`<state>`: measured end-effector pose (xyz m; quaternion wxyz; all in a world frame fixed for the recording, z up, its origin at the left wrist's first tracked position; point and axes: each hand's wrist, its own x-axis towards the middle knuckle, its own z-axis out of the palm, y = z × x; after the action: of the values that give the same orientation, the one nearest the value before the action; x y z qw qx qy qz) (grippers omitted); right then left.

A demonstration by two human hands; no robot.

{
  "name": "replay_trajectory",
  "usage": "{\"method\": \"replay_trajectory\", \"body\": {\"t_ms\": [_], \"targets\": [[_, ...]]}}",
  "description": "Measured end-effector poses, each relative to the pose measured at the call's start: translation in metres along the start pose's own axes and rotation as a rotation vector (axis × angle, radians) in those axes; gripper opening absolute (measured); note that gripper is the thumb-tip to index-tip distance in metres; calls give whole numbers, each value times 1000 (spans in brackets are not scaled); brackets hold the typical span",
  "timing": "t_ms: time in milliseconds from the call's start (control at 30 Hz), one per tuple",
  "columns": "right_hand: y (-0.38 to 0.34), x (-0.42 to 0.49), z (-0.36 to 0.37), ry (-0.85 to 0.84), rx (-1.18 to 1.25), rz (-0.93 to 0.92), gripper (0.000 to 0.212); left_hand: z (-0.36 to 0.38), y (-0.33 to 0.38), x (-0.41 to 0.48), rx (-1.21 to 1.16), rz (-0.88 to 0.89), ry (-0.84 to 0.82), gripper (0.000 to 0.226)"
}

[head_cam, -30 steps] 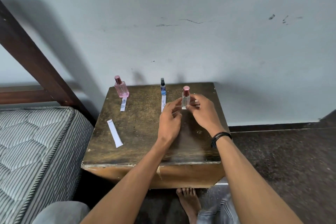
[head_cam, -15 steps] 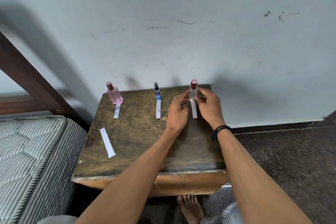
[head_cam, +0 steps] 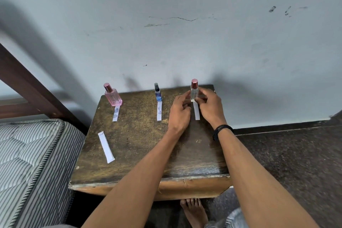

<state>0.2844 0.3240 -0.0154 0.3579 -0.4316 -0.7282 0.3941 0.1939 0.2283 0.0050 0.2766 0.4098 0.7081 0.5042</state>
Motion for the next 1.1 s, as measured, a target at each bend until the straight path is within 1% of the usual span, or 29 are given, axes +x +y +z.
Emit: {"method": "replay_trajectory", "body": {"t_ms": [400, 833, 1100], "targets": [[-2, -2, -1, -5, -5, -4, 41, 1, 0, 0, 6, 0, -9, 64], [-3, -2, 0, -9, -30, 5, 42, 3, -4, 3, 67, -2, -19, 67], [-5, -2, -2, -17, -38, -1, 41, 2, -4, 4, 44, -14, -30, 68]]}}
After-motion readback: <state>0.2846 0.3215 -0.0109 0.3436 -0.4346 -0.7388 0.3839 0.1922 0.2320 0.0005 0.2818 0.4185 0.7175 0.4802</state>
